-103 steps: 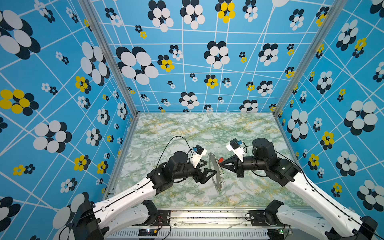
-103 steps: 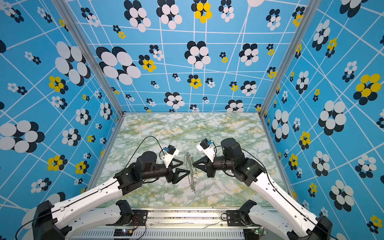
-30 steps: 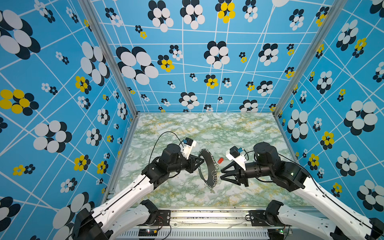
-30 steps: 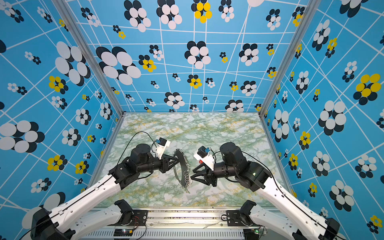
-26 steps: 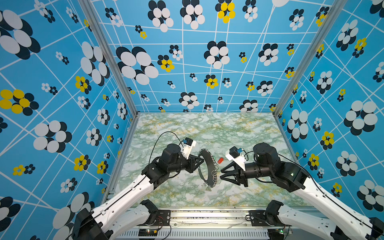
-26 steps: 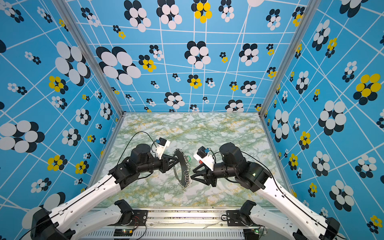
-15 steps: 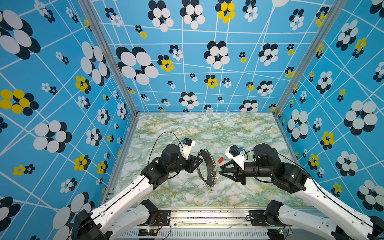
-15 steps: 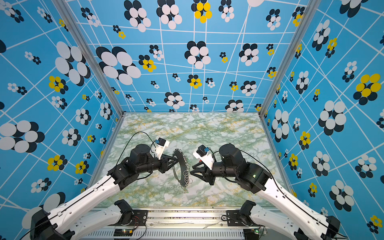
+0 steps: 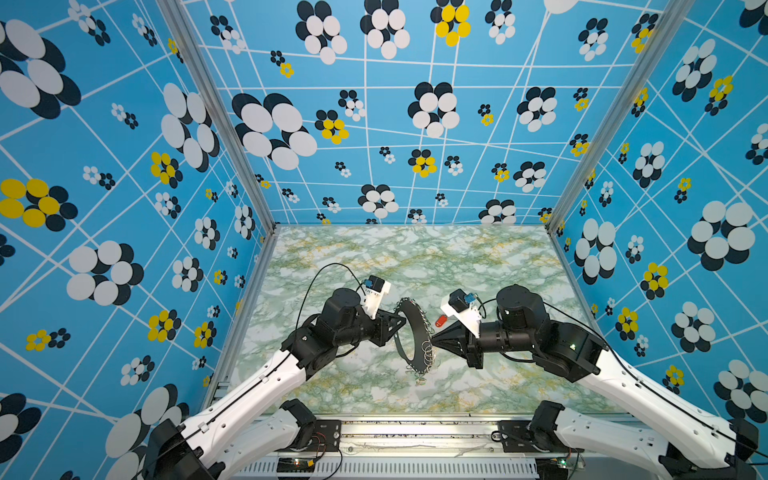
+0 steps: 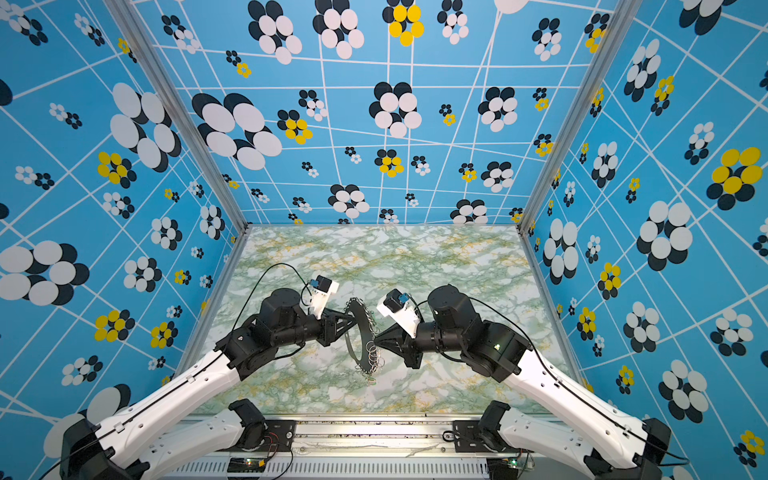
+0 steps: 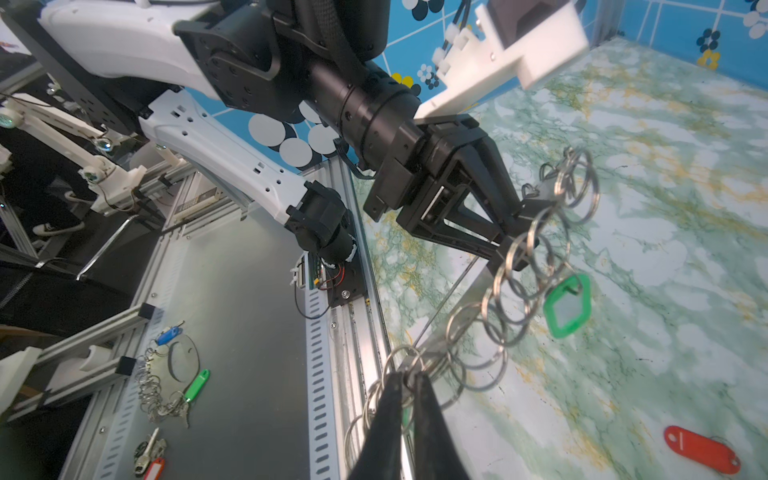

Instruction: Put the keys on the keyring

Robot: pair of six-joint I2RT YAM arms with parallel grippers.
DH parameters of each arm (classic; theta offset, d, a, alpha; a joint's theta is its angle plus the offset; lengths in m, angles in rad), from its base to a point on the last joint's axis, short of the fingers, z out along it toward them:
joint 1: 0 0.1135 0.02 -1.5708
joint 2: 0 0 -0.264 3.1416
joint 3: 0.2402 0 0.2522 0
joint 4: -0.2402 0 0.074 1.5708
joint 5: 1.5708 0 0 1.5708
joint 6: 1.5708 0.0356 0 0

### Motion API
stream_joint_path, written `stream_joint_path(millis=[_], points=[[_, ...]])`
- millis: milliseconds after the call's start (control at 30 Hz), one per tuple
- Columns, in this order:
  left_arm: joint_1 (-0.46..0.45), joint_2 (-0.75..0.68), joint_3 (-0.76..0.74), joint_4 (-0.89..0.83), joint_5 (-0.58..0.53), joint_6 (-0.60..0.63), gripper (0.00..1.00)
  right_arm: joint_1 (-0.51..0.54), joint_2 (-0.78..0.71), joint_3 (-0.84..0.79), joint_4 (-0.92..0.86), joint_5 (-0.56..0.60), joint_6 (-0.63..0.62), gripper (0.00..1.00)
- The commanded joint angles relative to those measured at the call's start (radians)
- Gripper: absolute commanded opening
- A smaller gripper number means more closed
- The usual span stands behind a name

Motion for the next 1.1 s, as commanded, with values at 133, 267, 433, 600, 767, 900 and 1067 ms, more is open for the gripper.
stream_joint_path(millis=[133,267,433,600,767,900,1067], points=[[-0.002,-0.033,0.037,-0.003,-0.001,0.01,0.0,0.008,-0.002,0.067,-0.073,0.027,-0.066,0.0],[-0.004,-0.022,0.04,-0.004,0.017,0.011,0.0,0.013,0.001,0.09,-0.123,0.057,-0.114,0.0],[-0.01,-0.009,0.055,-0.024,0.041,0.022,0.0,0.016,0.0,0.1,-0.153,0.128,-0.164,0.0],[-0.013,-0.025,0.061,-0.043,0.028,0.038,0.0,0.015,0.009,0.107,-0.15,0.083,-0.14,0.13],[-0.012,-0.029,0.057,-0.037,0.017,0.035,0.0,0.015,-0.003,0.078,-0.078,-0.002,-0.071,0.36],[-0.013,-0.027,0.06,-0.039,0.011,0.039,0.0,0.015,-0.007,0.066,-0.063,-0.022,-0.051,0.43],[-0.012,-0.034,0.06,-0.034,0.009,0.033,0.0,0.027,0.011,0.06,-0.065,-0.007,-0.042,0.42]])
